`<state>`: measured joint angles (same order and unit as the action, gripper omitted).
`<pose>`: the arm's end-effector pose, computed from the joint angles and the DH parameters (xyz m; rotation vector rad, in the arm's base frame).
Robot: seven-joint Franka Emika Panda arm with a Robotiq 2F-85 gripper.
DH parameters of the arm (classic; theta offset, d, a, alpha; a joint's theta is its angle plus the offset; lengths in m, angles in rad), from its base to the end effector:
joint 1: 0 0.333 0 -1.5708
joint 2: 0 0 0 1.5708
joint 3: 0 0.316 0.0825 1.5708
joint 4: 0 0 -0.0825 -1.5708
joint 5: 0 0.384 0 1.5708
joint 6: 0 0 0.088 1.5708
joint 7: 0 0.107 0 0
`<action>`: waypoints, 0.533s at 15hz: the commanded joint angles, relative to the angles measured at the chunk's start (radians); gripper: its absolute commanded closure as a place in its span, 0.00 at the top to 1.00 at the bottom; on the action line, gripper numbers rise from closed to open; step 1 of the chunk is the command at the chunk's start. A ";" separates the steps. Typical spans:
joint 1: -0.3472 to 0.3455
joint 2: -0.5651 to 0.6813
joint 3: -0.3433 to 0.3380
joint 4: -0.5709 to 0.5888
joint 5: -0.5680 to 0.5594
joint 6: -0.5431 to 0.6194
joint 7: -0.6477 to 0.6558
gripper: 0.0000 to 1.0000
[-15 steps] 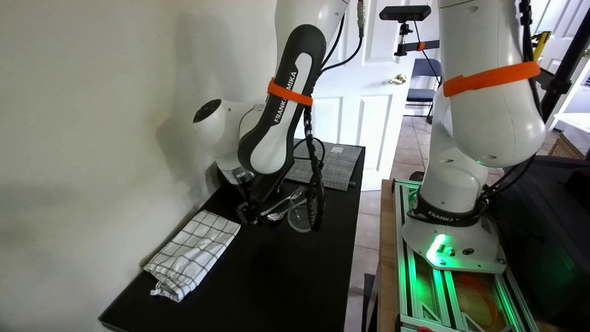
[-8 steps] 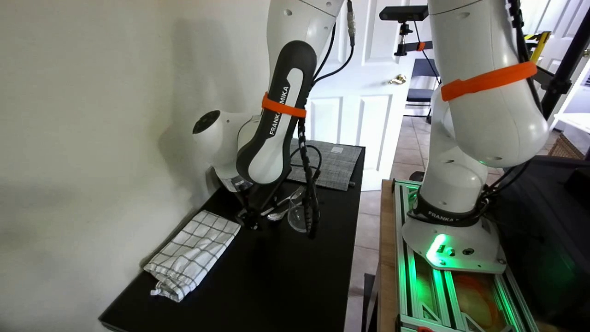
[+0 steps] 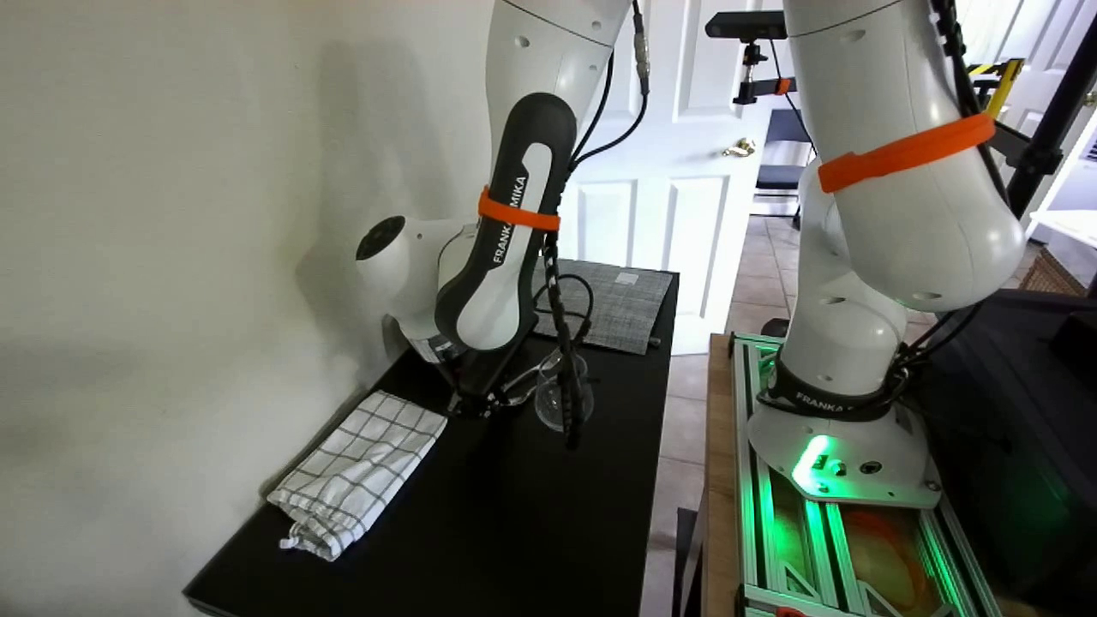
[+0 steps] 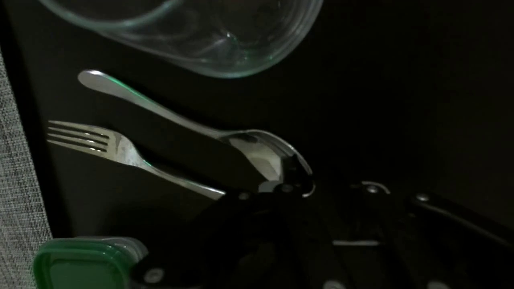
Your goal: Put the spoon into the glass cup
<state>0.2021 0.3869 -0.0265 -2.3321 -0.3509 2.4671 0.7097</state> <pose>0.4794 0.0849 0.1526 2.8343 -0.3283 -0.2056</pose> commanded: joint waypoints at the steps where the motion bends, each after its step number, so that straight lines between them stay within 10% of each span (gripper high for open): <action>1: 0.032 0.034 -0.030 0.026 -0.014 0.002 0.022 0.00; 8: 0.039 0.021 -0.043 0.041 -0.009 -0.001 0.017 0.02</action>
<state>0.2238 0.3924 -0.0560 -2.3028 -0.3528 2.4649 0.7101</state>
